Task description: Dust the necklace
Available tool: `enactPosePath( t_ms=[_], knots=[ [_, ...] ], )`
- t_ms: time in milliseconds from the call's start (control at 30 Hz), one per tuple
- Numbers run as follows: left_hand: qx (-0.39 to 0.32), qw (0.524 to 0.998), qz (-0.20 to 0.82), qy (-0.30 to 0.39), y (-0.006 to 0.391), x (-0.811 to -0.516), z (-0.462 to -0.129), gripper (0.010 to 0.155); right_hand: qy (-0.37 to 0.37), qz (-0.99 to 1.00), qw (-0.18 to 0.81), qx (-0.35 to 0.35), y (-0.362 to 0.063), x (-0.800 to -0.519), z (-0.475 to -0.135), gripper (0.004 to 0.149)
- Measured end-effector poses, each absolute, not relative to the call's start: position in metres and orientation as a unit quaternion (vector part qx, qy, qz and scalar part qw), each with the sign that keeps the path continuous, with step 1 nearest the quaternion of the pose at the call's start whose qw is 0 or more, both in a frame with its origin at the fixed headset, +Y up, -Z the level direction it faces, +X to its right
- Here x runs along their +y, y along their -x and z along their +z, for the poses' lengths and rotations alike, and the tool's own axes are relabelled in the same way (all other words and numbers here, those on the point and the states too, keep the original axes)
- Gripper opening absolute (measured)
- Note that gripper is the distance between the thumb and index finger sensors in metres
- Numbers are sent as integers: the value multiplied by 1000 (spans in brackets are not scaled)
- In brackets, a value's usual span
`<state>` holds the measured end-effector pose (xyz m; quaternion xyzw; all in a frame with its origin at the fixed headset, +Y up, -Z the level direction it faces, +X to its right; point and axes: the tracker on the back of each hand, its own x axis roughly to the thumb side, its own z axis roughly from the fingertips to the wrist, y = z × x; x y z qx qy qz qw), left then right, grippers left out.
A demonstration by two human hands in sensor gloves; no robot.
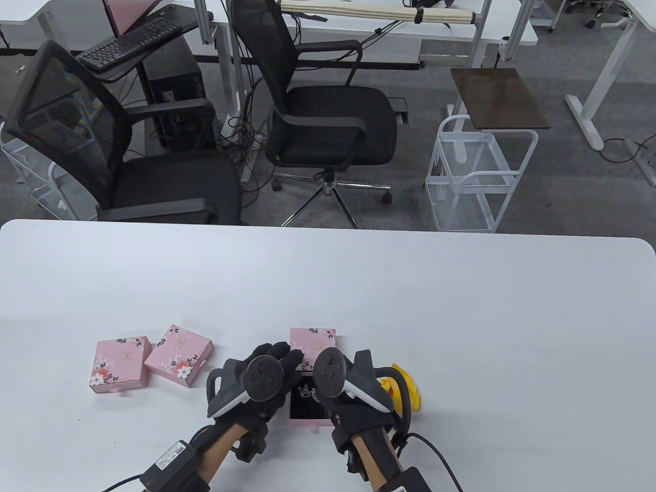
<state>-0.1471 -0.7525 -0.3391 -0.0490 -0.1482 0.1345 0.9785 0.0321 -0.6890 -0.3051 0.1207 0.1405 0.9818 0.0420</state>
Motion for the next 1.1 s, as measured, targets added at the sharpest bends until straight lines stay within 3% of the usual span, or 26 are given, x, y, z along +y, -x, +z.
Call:
enactPosePath(
  t_ms=[233,567,700,1100],
  knots=[
    [-173,968,139,117,141,-769,-342,61,-129,979,-17,160,-35,-727,-282,65],
    [-174,969,119,132,137,-777,-342,59,-138,985,-48,95,-27,-753,-276,62],
    [-173,968,122,132,138,-777,-343,59,-142,986,-59,56,-23,-759,-275,51],
    [-166,967,143,132,140,-775,-345,55,-135,990,-34,-6,-28,-748,-274,43]
  ],
)
